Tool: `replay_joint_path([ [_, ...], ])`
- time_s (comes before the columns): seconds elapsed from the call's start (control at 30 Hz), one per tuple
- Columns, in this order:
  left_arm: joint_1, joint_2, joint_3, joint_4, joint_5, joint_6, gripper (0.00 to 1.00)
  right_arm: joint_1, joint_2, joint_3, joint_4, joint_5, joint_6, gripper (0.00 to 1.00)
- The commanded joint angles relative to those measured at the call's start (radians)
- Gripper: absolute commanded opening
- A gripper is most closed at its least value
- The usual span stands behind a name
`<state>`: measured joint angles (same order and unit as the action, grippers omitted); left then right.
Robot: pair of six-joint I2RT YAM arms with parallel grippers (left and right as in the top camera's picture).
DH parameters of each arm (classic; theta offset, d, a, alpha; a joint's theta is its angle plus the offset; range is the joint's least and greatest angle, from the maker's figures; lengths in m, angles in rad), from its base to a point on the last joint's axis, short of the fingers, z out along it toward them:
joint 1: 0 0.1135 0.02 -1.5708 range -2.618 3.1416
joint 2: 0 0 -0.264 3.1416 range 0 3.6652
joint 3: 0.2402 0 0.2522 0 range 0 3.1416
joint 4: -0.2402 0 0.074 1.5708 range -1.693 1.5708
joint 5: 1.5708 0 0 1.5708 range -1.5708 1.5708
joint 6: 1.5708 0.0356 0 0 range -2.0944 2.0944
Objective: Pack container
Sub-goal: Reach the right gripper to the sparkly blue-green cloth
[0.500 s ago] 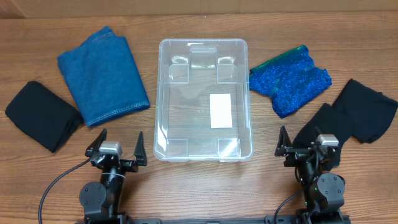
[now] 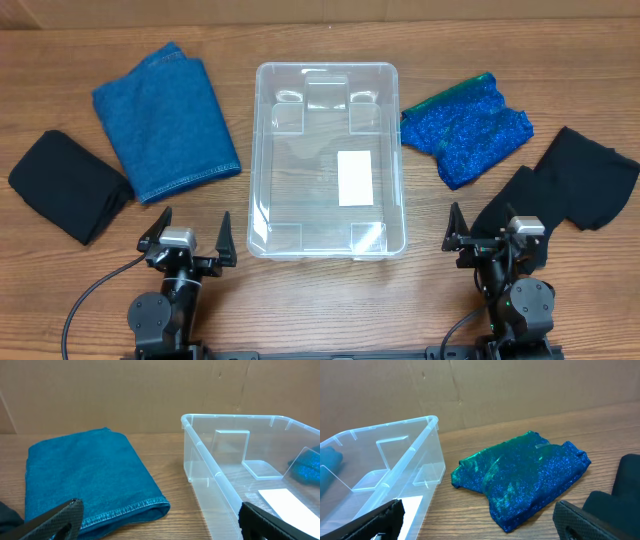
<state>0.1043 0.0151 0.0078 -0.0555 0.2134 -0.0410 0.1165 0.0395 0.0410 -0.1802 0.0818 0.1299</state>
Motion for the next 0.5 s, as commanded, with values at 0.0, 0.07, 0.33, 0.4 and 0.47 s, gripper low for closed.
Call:
replay_joint_path([
  [0.0,-0.005,-0.010,-0.003,0.000,-0.006,0.019,1.00,-0.006,-0.004,0.011,0.005,0.003,-0.003,1.00],
  [0.07,-0.005,-0.010,-0.003,0.000,-0.006,0.019,1.00,-0.006,-0.004,0.011,0.005,0.003,-0.003,1.00],
  [0.33,-0.005,-0.010,-0.003,0.000,-0.006,0.019,1.00,-0.006,-0.005,0.011,0.005,0.003,-0.003,1.00],
  [0.4,-0.005,-0.010,-0.003,0.000,-0.006,0.019,1.00,-0.006,-0.005,0.011,0.005,0.003,-0.002,1.00],
  [0.47,-0.005,-0.010,-0.003,0.000,-0.007,0.019,1.00,-0.006,-0.004,0.011,0.009,-0.030,-0.002,1.00],
])
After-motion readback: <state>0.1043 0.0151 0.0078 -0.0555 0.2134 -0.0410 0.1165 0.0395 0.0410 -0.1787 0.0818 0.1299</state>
